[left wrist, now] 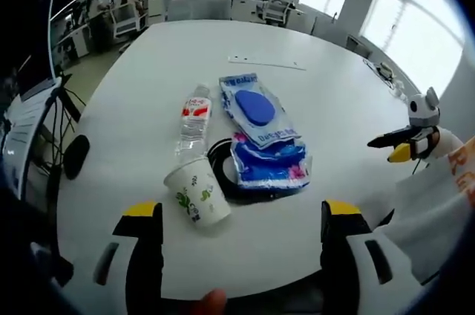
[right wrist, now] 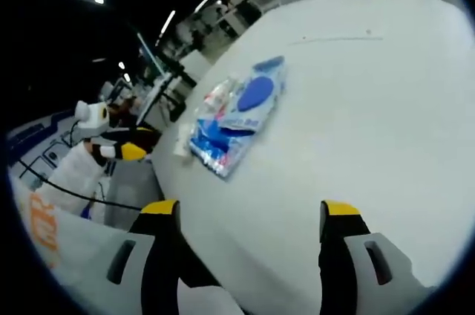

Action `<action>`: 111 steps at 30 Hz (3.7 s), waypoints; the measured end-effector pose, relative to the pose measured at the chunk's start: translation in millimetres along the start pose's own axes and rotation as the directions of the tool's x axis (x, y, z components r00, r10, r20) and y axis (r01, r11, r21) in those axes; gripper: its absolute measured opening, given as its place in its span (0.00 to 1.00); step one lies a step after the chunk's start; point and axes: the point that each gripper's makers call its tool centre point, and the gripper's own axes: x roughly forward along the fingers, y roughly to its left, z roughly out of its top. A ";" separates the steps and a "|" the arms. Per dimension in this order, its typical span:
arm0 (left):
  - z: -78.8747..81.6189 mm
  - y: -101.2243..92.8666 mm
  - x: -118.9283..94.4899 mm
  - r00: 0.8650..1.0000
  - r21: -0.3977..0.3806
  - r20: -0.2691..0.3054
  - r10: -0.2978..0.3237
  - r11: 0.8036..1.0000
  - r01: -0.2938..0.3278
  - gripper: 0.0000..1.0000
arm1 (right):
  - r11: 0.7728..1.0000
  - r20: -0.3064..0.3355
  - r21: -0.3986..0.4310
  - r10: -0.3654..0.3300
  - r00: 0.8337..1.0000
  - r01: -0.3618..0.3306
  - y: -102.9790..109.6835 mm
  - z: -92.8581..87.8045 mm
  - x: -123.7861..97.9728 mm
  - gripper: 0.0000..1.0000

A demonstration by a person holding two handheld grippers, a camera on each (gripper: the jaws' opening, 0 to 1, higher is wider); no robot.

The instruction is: Arrange the tabletop items into an orderly group along one side of the table until the central work area is clear of visible clutter.

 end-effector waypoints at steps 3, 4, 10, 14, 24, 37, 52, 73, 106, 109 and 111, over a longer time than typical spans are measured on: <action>0.7 -4.1 2.9 1.000 -0.005 0.004 -0.009 1.000 0.009 0.89 | 1.000 -0.011 -0.001 -0.004 1.000 0.004 -1.5 -3.7 -2.0 0.75; 0.6 -4.8 3.9 1.000 -0.006 0.004 -0.010 1.000 0.010 0.89 | 1.000 -0.017 -0.002 -0.005 1.000 0.005 -1.9 -5.6 -2.9 0.75; 1.9 -6.3 9.3 1.000 -0.014 0.008 -0.018 1.000 0.018 0.89 | 1.000 -0.030 -0.002 -0.009 0.999 0.009 -3.1 -9.5 -6.3 0.75; 5.4 -6.3 11.9 1.000 -0.011 0.008 -0.022 1.000 0.022 0.88 | 1.000 -0.025 0.005 -0.005 1.000 0.005 -2.1 -8.1 -6.2 0.73; 18.8 3.8 9.8 1.000 0.040 -0.011 -0.023 0.999 0.023 0.88 | 1.000 0.000 0.013 0.014 1.000 -0.014 7.8 -2.2 2.6 0.73; 16.8 13.7 9.3 1.000 0.038 -0.007 -0.011 0.999 0.012 0.85 | 1.000 0.014 0.007 -0.001 1.000 0.001 7.6 0.1 2.9 0.73; 37.4 20.7 32.9 1.000 0.018 0.024 -0.004 1.000 0.004 0.75 | 0.999 0.012 0.035 -0.024 1.000 0.023 0.3 0.3 1.5 0.70; 81.3 49.8 74.5 1.000 0.021 0.020 0.002 1.000 -0.003 0.68 | 0.996 -0.020 0.082 -0.034 0.999 0.035 -6.4 -0.8 7.1 0.68; 90.5 75.5 154.5 0.994 0.020 -0.107 0.034 0.999 -0.032 0.57 | 0.993 -0.058 0.118 -0.010 0.998 0.017 1.2 -1.1 20.1 0.66; 89.8 76.9 159.8 0.992 0.031 -0.113 0.049 0.998 -0.046 0.57 | 0.991 -0.057 0.133 -0.005 0.998 0.012 1.1 -0.8 21.0 0.65; 88.5 78.8 162.7 0.991 0.030 -0.117 0.059 0.998 -0.055 0.56 | 0.990 -0.057 0.142 -0.001 0.998 0.009 1.6 0.2 21.9 0.65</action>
